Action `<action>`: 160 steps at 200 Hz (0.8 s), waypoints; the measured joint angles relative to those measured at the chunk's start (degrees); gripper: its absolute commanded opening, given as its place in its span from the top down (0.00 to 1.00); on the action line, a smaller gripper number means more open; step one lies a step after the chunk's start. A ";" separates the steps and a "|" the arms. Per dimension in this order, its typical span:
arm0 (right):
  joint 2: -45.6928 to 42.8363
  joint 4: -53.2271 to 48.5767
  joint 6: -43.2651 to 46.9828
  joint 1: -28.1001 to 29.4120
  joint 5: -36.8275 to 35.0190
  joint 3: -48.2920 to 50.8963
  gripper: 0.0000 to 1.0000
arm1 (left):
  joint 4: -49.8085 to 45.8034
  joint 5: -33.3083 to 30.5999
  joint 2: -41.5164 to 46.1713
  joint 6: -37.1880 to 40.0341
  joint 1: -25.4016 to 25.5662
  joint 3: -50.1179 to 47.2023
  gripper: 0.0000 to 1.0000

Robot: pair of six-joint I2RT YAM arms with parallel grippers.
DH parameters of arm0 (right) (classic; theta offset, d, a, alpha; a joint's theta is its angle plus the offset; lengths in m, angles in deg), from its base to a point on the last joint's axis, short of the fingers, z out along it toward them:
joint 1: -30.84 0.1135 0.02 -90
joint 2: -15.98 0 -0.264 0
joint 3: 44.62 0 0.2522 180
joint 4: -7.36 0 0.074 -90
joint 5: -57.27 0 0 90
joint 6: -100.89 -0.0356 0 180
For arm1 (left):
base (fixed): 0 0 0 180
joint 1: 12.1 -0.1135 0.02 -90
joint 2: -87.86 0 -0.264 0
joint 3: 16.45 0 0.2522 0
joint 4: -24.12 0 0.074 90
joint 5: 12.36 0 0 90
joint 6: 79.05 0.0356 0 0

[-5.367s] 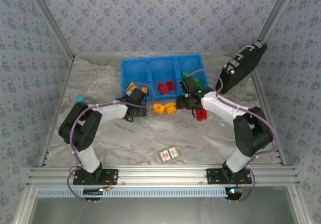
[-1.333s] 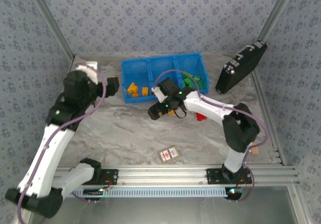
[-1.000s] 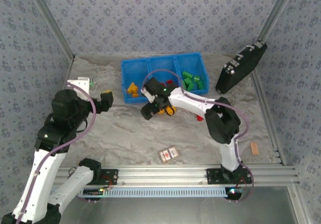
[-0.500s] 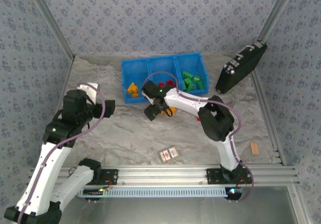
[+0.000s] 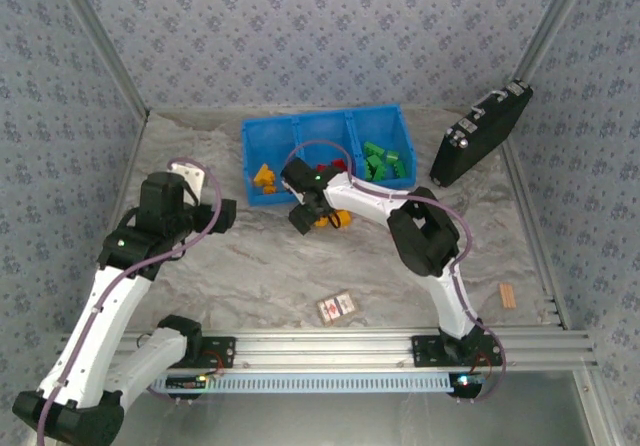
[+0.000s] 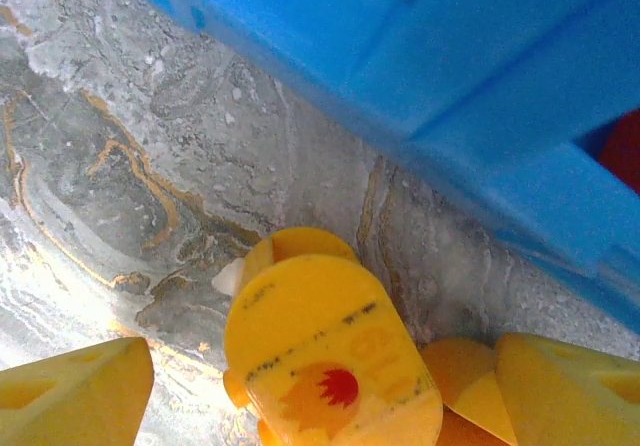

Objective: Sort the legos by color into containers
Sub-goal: Pick up the lego from the center of the table.

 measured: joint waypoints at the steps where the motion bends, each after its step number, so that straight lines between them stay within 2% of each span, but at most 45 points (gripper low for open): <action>1: 0.04 0.02 0.02 0.00 0.02 -0.02 0.11 | 0.02 0.02 -0.02 0.04 0.00 0.00 0.00; 104: 2.54 0.11 1.09 0.07 1.36 -0.24 0.28 | 1.11 0.87 -3.85 1.77 0.00 0.00 0.00; 160: 2.67 0.04 0.96 0.17 2.27 -0.28 0.48 | 2.67 1.07 -4.00 1.79 0.00 -0.59 0.00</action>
